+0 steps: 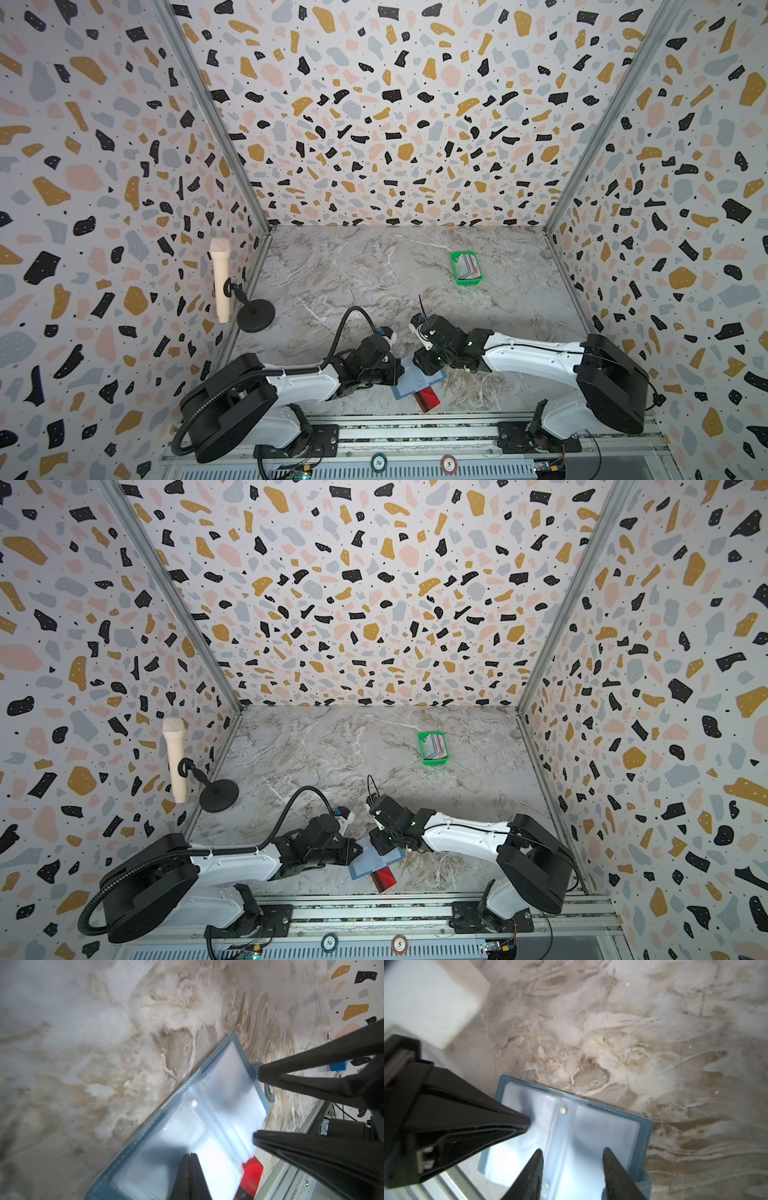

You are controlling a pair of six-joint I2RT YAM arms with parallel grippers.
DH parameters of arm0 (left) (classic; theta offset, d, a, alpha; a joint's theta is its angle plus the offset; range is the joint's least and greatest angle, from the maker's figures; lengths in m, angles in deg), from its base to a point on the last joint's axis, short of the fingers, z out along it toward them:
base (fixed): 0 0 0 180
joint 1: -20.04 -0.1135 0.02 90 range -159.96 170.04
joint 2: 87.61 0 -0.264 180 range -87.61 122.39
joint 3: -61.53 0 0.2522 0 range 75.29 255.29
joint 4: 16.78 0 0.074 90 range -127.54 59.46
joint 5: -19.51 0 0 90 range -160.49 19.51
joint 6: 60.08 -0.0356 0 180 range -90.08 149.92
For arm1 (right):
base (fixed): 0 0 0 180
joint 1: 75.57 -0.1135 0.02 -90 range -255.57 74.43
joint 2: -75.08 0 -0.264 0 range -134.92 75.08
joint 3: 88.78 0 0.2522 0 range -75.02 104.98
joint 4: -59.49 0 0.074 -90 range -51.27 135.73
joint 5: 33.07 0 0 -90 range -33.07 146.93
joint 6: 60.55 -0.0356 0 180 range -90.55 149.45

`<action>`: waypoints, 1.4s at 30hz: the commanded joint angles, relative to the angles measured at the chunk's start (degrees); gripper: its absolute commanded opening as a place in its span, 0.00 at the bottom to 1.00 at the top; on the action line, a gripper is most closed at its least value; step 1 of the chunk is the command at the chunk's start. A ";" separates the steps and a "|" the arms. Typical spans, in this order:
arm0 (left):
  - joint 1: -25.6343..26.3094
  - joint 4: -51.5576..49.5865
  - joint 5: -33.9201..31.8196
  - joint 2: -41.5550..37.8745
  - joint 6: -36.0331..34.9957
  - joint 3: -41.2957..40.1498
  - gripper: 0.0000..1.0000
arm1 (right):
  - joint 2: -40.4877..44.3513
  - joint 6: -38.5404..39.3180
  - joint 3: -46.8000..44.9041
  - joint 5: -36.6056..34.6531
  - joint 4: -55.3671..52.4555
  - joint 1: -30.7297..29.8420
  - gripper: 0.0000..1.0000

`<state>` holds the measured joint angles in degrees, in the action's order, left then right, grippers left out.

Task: Insert credit cards into a card holder
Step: Flip over the card slot on the card holder, then rotate the card holder at the bottom-center of the table.

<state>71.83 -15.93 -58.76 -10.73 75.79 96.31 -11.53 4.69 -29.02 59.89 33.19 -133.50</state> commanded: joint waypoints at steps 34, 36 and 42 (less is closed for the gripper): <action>-10.21 -21.85 -12.74 -37.63 -1.48 0.55 0.29 | -3.17 8.58 0.93 -8.31 -2.86 -14.36 0.70; -10.44 -21.80 -12.23 -37.84 -1.16 0.00 0.29 | -5.87 8.86 2.21 -10.95 -3.42 -16.53 0.72; -10.56 -20.24 -11.02 -37.81 -0.32 -1.66 0.30 | -9.64 8.55 4.43 -14.48 -3.84 -18.19 0.72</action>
<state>61.69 -36.58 -70.37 -48.17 75.61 95.68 -19.66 12.85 -25.68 48.50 33.11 -151.58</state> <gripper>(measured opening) 0.295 0.723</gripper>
